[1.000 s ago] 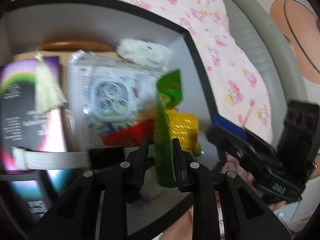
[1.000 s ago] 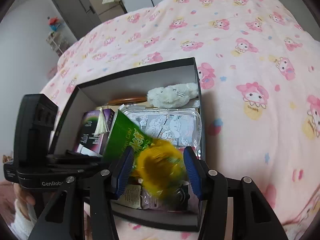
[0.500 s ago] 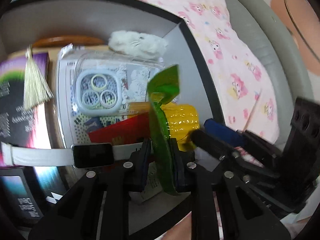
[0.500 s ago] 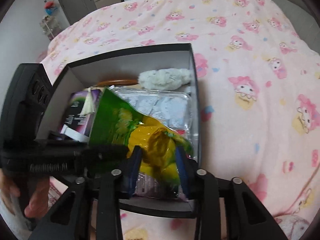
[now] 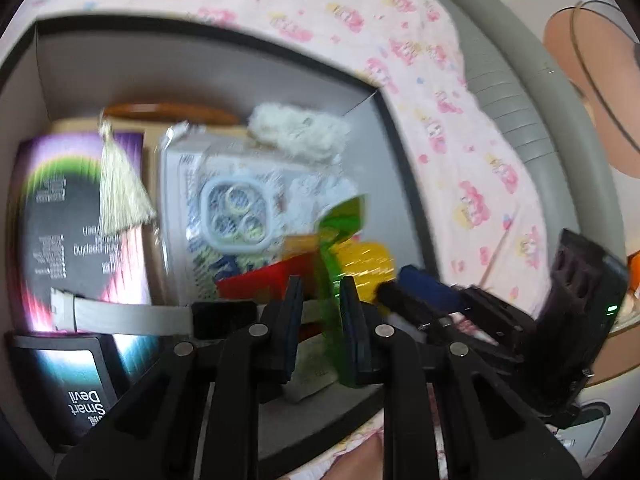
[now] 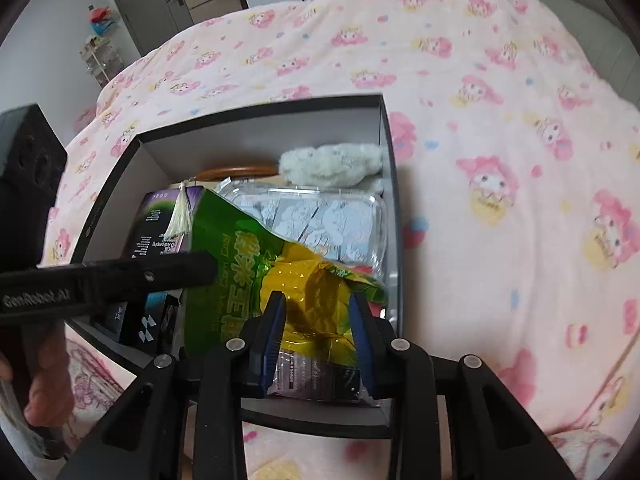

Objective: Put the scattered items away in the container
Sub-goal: 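Lower the corn packet into the box and open the left gripper, then withdraw the left gripper from the box toward the beige cloth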

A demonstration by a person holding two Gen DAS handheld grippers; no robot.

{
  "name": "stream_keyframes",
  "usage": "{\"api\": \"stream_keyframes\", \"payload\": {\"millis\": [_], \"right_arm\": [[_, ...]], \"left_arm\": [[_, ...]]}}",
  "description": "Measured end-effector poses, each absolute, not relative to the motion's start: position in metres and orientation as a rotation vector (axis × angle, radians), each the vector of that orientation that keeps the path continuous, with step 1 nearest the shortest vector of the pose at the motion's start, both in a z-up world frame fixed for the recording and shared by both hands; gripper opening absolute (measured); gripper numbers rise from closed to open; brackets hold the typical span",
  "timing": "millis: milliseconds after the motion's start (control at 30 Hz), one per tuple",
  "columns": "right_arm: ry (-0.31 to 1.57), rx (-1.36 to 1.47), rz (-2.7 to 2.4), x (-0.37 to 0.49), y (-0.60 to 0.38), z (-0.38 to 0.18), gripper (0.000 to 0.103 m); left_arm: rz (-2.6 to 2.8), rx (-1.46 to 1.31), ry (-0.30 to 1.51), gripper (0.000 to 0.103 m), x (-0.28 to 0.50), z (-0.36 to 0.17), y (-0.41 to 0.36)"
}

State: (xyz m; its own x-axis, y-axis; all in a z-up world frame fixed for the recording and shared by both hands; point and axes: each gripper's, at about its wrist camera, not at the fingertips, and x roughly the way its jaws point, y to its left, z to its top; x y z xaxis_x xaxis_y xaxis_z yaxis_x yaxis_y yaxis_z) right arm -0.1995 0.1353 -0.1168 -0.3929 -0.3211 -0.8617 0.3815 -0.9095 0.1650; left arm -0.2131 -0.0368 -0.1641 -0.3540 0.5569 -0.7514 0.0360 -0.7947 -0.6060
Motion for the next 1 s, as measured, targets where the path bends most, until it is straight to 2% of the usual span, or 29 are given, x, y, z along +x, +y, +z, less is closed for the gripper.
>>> {"api": "stream_keyframes", "payload": {"millis": [233, 467, 800, 900, 933, 1000], "right_arm": [[0.054, 1.402, -2.315, -0.200, 0.135, -0.119, 0.029], [-0.003, 1.331, -2.326, -0.182, 0.136, -0.092, 0.029], [0.009, 1.243, -2.352, -0.139, 0.134, -0.056, 0.029], [0.009, 1.225, -2.356, -0.123, 0.133, -0.046, 0.029], [0.002, 1.218, -2.354, -0.118, 0.133, -0.042, 0.029], [-0.022, 1.194, -2.338, -0.108, 0.132, -0.035, 0.030]], "left_arm": [[2.188, -1.571, -0.733, 0.018, -0.216, -0.171, -0.027], [2.356, -1.444, -0.491, 0.018, -0.186, -0.120, -0.019], [2.423, -1.299, -0.510, 0.025, -0.139, -0.072, -0.018], [2.428, -1.266, -0.506, 0.031, -0.120, -0.055, -0.020], [2.425, -1.256, -0.510, 0.042, -0.114, -0.050, -0.022], [2.452, -1.227, -0.499, 0.045, -0.100, -0.039, -0.024]]}}
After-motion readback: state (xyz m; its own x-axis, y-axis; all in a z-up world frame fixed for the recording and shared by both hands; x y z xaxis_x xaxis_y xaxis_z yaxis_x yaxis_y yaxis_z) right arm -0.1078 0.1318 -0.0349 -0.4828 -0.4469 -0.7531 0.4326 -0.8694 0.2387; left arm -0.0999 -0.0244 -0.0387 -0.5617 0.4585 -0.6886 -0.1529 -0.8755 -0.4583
